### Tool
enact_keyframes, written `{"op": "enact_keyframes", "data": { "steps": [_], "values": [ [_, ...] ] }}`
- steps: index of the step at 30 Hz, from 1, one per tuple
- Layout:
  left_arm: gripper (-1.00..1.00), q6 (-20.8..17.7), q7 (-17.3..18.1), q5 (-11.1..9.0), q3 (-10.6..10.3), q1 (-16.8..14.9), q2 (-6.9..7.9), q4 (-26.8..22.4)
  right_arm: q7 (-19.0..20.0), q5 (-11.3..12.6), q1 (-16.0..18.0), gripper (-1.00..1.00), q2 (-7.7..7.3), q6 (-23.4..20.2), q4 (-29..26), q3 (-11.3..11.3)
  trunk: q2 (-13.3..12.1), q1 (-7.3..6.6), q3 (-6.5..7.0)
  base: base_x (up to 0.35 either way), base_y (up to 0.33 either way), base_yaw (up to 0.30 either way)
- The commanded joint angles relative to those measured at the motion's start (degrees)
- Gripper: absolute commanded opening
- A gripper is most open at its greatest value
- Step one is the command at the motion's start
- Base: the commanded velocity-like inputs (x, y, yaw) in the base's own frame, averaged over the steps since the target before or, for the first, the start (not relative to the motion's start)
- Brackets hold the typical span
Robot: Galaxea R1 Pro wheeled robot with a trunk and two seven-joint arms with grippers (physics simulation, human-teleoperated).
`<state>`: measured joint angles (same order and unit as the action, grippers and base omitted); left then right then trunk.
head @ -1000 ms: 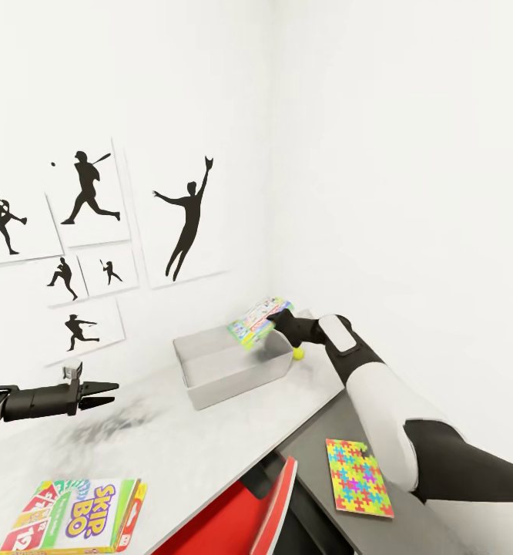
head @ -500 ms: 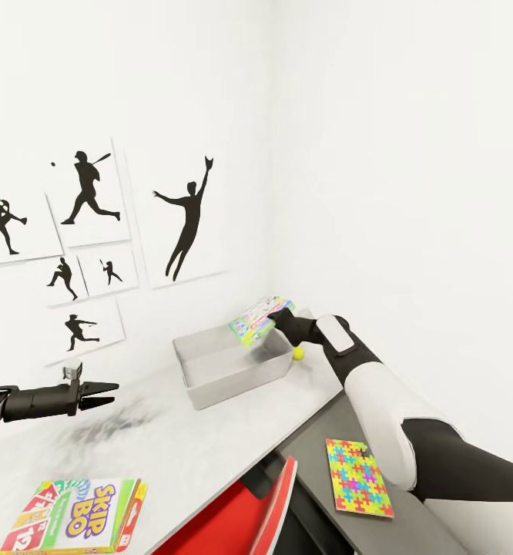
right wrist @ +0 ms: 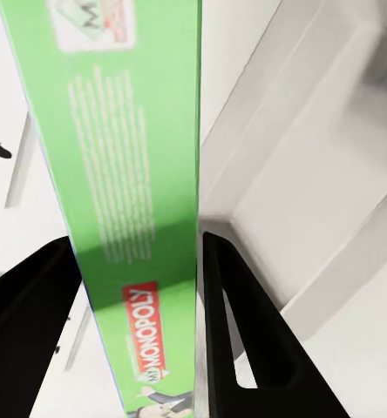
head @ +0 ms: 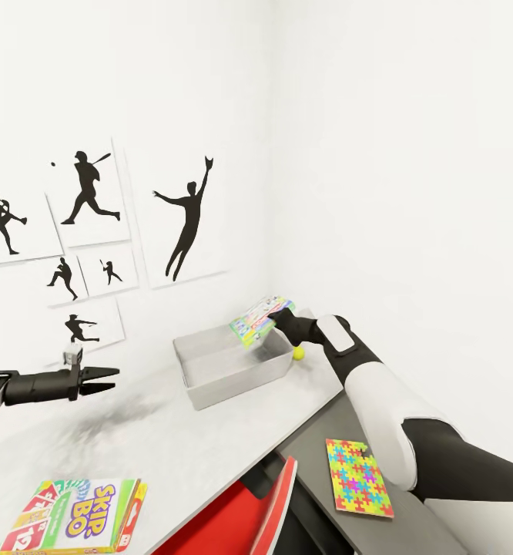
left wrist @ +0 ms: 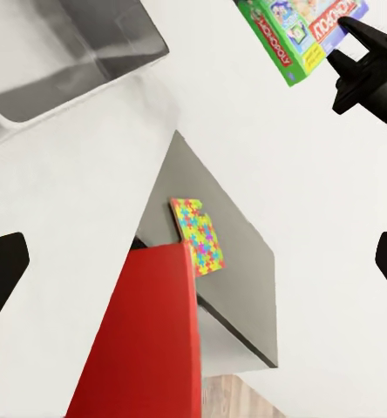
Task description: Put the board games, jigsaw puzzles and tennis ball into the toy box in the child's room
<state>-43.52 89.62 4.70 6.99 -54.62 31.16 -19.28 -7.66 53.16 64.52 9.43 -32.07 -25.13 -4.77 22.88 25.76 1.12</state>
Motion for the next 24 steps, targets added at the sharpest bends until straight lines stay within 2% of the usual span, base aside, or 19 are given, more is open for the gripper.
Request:
{"op": "enact_keyframes", "data": {
  "steps": [1,5,8,11,13,16,19,24],
  "values": [
    [1.0,-1.24,0.38,0.51,0.3,-0.02,0.0,-0.97,-0.59,0.63,0.02,-1.0,0.08,-0.23,-0.1,-0.38,0.04,0.02,-0.03,0.0,0.0,0.0],
    [1.0,-2.67,0.38,0.49,0.74,0.0,0.05,-2.5,-0.63,0.7,0.1,-1.0,0.14,0.13,-0.1,-0.54,0.04,0.02,-0.22,0.0,0.0,0.03],
    [1.0,-6.04,0.38,0.45,1.05,-0.81,0.05,-3.3,-0.76,0.72,0.39,-1.0,0.15,0.32,-0.12,-0.64,0.04,0.02,-0.48,0.0,0.0,0.064],
    [1.0,-9.8,0.38,0.48,1.16,-1.93,0.06,-7.46,-1.94,0.89,1.4,-1.0,0.2,0.41,-0.12,-0.72,0.04,0.02,-0.75,0.0,0.0,0.073],
    [1.0,-11.52,0.38,0.48,1.17,-2.08,0.14,-9.05,-2.9,1.91,1.77,-1.0,0.27,0.46,-0.14,-0.77,0.04,0.02,-0.94,0.0,0.0,0.078],
    [1.0,-12.76,0.38,0.49,1.24,-2.28,0.27,-10.45,-5.33,4.39,3.23,-1.0,0.41,0.51,-0.22,-0.78,0.04,0.02,-1.21,0.0,0.0,0.081],
    [1.0,-13.13,0.38,0.49,1.26,-3.08,0.3,-10.76,-7.47,5.09,4.13,-1.0,0.57,0.83,-0.29,-0.8,0.04,0.02,-1.49,0.0,0.0,0.083],
    [1.0,-13.24,0.38,0.49,1.26,-3.88,0.38,-10.87,-8.43,5.49,4.92,-1.0,0.57,1.49,-0.35,-0.79,0.04,0.02,-1.95,0.0,0.0,0.084]
  ]
}}
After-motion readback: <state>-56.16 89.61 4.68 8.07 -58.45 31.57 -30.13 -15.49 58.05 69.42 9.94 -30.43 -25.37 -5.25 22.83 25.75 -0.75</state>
